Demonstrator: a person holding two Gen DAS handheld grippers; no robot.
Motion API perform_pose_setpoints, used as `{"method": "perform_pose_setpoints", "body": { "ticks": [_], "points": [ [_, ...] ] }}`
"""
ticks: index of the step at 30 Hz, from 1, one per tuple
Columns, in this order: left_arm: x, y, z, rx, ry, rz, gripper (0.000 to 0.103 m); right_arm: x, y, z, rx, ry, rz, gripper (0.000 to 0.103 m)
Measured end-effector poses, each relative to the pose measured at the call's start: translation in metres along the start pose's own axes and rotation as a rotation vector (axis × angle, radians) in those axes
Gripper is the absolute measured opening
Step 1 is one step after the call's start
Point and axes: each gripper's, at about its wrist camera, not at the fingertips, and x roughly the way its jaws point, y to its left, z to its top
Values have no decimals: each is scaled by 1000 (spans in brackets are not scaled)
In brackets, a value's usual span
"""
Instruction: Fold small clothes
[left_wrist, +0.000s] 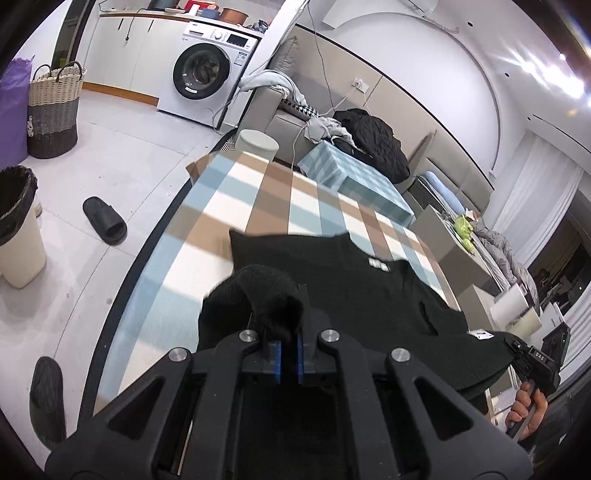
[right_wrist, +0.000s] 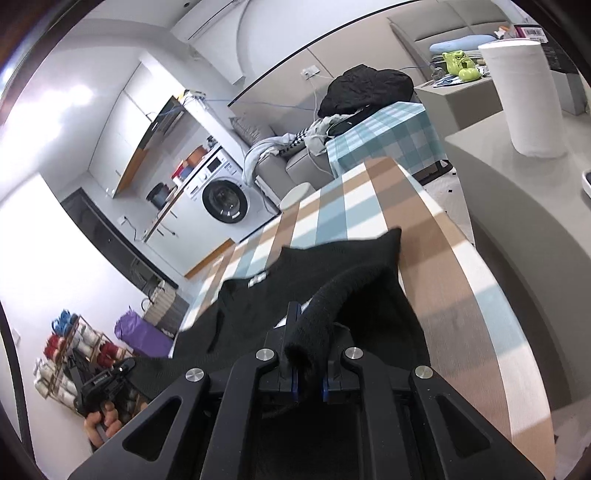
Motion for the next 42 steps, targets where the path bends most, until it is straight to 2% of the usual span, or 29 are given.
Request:
{"method": "perform_pose_setpoints", "body": {
  "ticks": [6,12,15,17,18,19,20,22,26,30,32,38,42],
  "points": [
    [37,0,35,-12,8,2,3,34,-1,38,70,14,-29,8],
    [92,7,57,-35,66,33,3,82,-11,69,124,64,-86,8],
    [120,13,65,-37,111,63,17,108,-24,81,161,100,-119,15],
    [133,18,68,-47,142,84,42,126,-37,88,210,139,-134,34],
    [136,22,70,-57,141,89,49,133,-47,92,240,154,-136,38],
    [137,26,72,-66,128,96,61,135,-51,94,252,155,-138,43],
    [137,28,74,-70,116,101,66,137,-55,96,259,154,-131,44],
    [135,34,78,-67,103,109,67,136,-61,100,247,155,-120,44],
    [138,37,78,-20,121,130,67,126,-58,103,149,132,-163,53],
    [144,34,71,18,148,143,67,120,-57,105,80,104,-215,53],
    [146,35,70,14,149,144,67,118,-59,108,83,84,-212,53],
    [144,39,71,-1,145,155,67,122,-61,108,54,107,-268,53],
    [142,42,69,5,161,150,67,127,-57,104,20,152,-244,53]
  ]
}}
